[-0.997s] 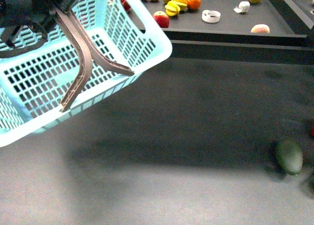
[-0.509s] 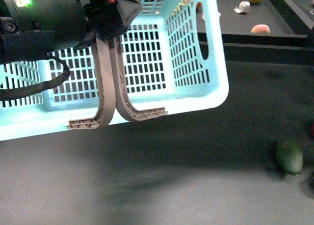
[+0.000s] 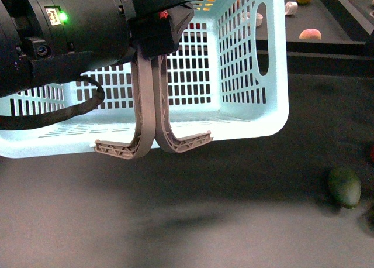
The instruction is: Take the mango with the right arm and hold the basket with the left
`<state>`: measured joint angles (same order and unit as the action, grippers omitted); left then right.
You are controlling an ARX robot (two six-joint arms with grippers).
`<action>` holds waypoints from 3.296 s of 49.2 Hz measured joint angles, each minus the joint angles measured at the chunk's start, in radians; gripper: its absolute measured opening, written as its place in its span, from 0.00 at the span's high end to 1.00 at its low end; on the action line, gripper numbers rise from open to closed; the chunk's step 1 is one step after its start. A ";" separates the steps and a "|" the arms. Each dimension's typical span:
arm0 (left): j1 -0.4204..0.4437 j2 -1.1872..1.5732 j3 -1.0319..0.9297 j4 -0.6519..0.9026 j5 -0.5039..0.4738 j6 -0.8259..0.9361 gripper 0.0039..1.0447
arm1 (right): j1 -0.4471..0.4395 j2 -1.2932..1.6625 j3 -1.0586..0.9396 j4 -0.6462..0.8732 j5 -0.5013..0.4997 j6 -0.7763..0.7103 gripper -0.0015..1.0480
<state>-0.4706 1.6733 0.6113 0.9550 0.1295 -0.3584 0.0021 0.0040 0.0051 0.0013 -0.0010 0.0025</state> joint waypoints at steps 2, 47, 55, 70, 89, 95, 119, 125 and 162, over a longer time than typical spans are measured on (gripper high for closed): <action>0.000 0.000 0.000 0.000 0.001 0.001 0.93 | 0.000 0.000 0.000 0.000 0.000 0.000 0.08; -0.001 0.000 0.000 0.000 0.002 0.009 0.93 | 0.015 0.110 0.023 -0.021 0.188 0.087 0.08; -0.001 0.000 0.000 0.000 0.002 0.011 0.93 | -0.153 0.476 0.047 0.235 0.068 0.149 0.08; -0.001 0.000 0.000 0.000 0.002 0.013 0.93 | -0.285 1.106 0.106 0.636 -0.006 0.106 0.08; -0.001 0.000 0.000 0.000 0.002 0.014 0.93 | -0.438 1.942 0.299 0.986 -0.014 0.108 0.08; -0.001 0.000 0.000 0.000 0.002 0.014 0.93 | -0.447 2.075 0.365 1.005 0.000 0.108 0.08; -0.001 0.000 0.000 0.000 0.002 0.014 0.93 | -0.453 2.416 0.643 0.904 0.063 0.141 0.08; -0.001 0.000 0.000 0.000 0.002 0.014 0.93 | -0.449 2.459 0.695 0.885 0.077 0.146 0.08; -0.001 0.000 0.000 0.000 0.002 0.014 0.93 | -0.389 2.629 0.881 0.814 0.114 0.185 0.08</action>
<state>-0.4717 1.6737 0.6109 0.9550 0.1310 -0.3447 -0.3866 2.6331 0.8860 0.8158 0.1127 0.1875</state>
